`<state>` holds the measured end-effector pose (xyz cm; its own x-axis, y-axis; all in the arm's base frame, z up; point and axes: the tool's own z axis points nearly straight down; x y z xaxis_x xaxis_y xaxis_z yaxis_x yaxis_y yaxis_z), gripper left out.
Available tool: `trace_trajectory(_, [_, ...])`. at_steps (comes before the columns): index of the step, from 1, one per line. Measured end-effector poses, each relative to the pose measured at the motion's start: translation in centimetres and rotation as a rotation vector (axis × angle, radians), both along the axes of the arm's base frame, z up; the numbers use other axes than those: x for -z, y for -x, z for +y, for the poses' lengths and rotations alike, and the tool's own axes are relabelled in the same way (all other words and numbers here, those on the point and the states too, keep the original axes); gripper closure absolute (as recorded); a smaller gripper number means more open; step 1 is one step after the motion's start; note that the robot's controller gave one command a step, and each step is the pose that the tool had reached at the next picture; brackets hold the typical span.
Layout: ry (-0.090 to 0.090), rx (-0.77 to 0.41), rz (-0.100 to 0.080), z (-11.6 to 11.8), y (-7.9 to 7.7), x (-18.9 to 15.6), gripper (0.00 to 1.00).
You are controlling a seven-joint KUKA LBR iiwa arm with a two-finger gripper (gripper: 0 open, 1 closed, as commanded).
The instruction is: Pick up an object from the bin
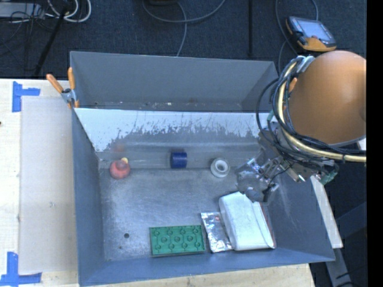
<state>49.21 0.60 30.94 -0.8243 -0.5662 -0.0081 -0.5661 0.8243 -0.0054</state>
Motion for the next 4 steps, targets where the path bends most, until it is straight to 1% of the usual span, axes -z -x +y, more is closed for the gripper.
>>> trace_trajectory(1, [0.0,0.145,0.019,-2.9,1.8,13.6,1.0])
trace_trajectory(2, [-0.001,0.141,0.012,-2.8,1.6,13.3,0.0])
trace_trajectory(3, [0.0,-0.007,0.013,-5.8,-9.2,22.9,0.0])
trace_trajectory(4, [-0.002,-0.253,-0.004,-5.3,-7.8,23.5,0.0])
